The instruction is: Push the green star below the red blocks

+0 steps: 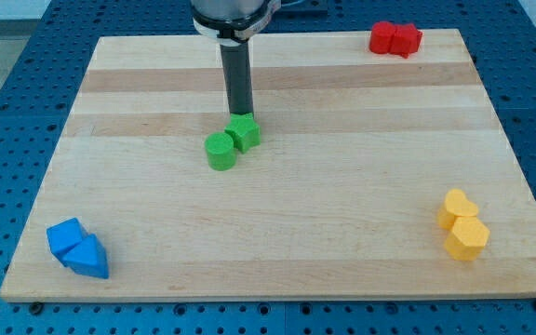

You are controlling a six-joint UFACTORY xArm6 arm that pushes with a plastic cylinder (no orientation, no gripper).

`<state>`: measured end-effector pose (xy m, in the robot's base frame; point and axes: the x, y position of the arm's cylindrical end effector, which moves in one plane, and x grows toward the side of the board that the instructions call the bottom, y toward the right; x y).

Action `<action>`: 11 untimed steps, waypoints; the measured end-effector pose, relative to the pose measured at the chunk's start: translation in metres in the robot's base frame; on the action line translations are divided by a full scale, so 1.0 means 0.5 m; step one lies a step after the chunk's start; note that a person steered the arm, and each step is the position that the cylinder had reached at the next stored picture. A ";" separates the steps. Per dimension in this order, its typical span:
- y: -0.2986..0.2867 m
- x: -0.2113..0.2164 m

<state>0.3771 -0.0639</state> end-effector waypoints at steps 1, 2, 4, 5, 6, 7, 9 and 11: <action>-0.138 0.000; -0.198 0.049; 0.030 0.093; 0.171 0.075; 0.147 0.075; 0.007 0.091; -0.012 0.008; 0.330 -0.006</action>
